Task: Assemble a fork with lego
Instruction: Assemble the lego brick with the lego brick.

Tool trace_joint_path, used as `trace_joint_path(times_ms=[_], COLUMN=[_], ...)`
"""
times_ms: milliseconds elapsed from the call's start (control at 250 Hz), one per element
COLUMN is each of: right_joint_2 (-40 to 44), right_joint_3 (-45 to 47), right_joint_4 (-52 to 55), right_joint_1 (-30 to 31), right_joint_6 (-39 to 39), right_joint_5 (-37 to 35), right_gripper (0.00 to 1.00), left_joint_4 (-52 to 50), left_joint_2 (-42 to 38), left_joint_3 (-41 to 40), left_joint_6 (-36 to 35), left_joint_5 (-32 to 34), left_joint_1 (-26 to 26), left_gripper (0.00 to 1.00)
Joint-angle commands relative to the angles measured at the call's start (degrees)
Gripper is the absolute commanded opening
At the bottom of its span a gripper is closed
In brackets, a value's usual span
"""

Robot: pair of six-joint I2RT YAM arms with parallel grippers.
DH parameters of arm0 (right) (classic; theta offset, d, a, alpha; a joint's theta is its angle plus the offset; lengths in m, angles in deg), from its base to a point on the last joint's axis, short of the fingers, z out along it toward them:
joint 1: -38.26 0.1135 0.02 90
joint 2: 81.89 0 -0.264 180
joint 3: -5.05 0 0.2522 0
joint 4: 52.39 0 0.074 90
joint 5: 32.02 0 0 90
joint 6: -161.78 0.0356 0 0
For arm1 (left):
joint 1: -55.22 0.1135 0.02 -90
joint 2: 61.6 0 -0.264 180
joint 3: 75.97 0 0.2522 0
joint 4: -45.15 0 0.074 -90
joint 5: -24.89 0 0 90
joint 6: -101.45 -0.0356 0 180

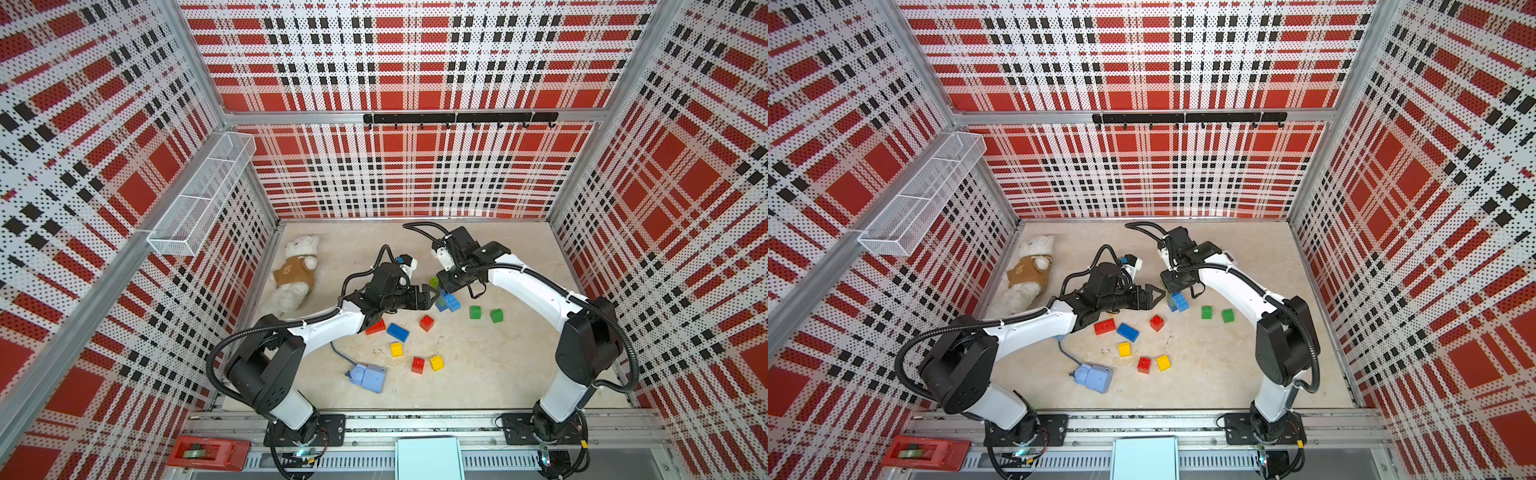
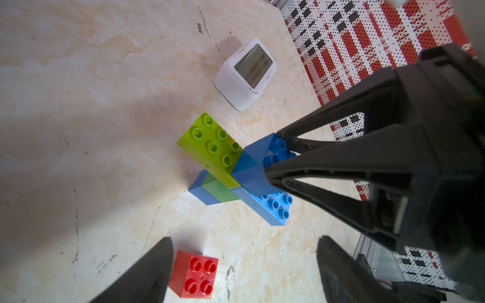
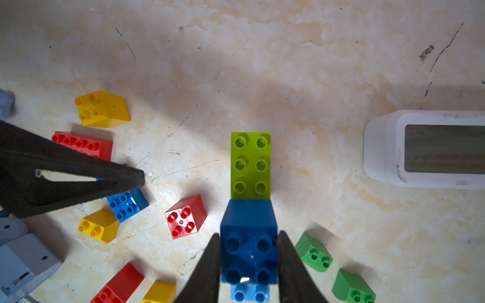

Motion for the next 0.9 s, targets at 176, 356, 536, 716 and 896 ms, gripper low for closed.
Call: trace_joint_path(times_ms=[176, 356, 536, 716, 896], right_joint_2=[-2.8, -4.0, -5.0, -6.3, -8.0], right_joint_3=[1.4, 1.4, 3.0, 3.6, 3.6], right_joint_4=[2.6, 4.2, 4.9, 5.7, 7.4], right_joint_1=[-0.9, -1.4, -2.3, -2.5, -2.5], right_joint_6=[-4.4, -4.8, -3.4, -2.8, -3.3], right_joint_5=[3.4, 4.8, 7.3, 8.3, 7.7], right_gripper=[0.27, 0.27, 0.27, 0.27, 0.27], left_joint_4=[0.0, 0.0, 0.0, 0.0, 0.0], left_joint_2=[0.2, 0.1, 0.0, 0.0, -0.1], left_joint_3=[0.8, 0.5, 0.5, 0.5, 0.4], left_joint_6=[-0.8, -0.8, -0.8, -0.8, -0.8], left_joint_5=[1.0, 1.1, 1.0, 0.8, 0.9], left_joint_1=[-0.2, 0.0, 0.0, 0.1, 0.3], left_gripper=[0.88, 0.88, 0.88, 0.88, 0.88])
